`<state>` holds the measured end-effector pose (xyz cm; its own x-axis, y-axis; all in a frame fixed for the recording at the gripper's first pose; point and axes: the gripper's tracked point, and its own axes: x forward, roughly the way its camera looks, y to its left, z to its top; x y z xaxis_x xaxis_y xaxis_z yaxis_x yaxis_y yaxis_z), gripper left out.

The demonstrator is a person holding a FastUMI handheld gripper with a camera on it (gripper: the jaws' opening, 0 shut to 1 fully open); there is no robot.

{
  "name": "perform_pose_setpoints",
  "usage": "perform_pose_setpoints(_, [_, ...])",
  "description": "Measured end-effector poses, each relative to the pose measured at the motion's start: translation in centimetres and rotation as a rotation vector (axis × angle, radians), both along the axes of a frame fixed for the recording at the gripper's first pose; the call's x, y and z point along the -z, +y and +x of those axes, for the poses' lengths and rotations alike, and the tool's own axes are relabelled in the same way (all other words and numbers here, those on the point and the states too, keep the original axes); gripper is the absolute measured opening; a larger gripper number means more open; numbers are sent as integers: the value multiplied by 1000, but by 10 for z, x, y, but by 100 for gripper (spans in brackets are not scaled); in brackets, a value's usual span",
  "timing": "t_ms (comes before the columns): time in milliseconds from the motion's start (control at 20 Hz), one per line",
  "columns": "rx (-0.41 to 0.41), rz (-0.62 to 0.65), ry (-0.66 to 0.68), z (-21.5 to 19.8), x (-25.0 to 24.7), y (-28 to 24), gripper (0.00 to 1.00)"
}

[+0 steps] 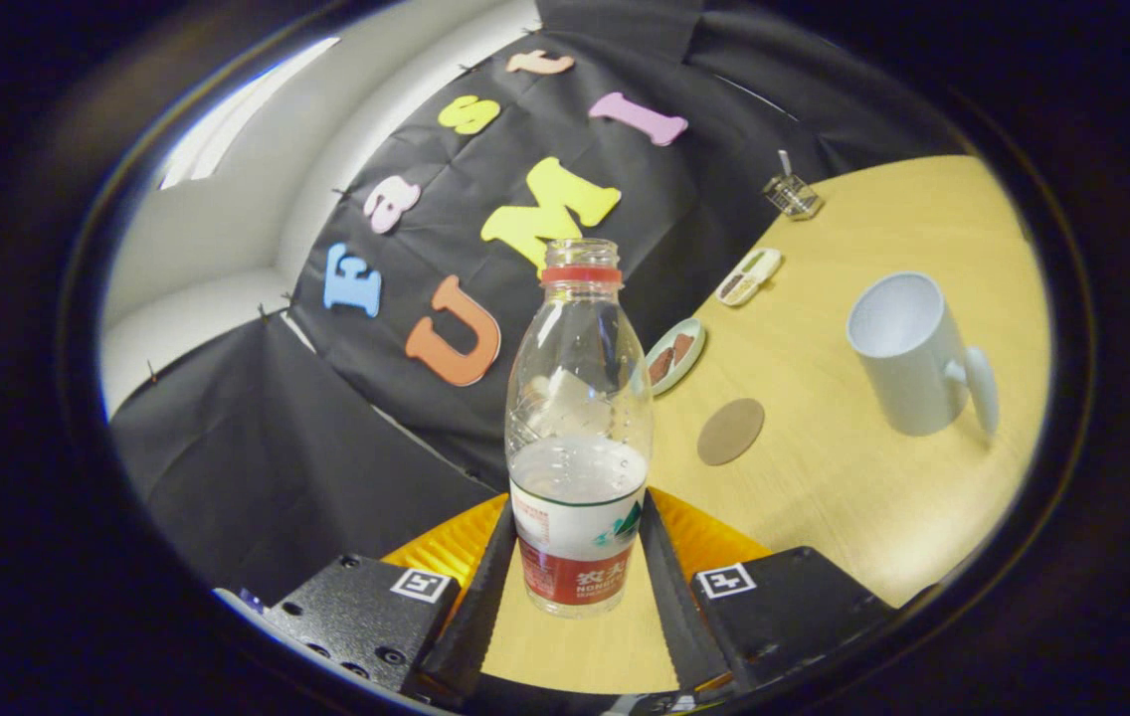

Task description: Take the bottle from table, then pour the juice into the cup, finally place the bottle on the coaster

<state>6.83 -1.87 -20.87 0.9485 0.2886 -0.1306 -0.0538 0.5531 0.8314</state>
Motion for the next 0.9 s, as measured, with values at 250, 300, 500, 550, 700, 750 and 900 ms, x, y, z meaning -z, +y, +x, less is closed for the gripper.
perform_pose_setpoints(250, [47,174,47,-2,16,-13,75])
perform_pose_setpoints(300, [55,211,52,-5,17,-15,75])
perform_pose_setpoints(500, [76,334,65,-9,24,-23,75])
perform_pose_setpoints(550, [81,357,68,-10,24,-23,75])
perform_pose_setpoints(700, [89,440,76,-6,17,-26,75])
perform_pose_setpoints(750, [92,486,78,-4,13,-28,74])
perform_pose_setpoints(900, [98,552,80,-4,5,-28,75])
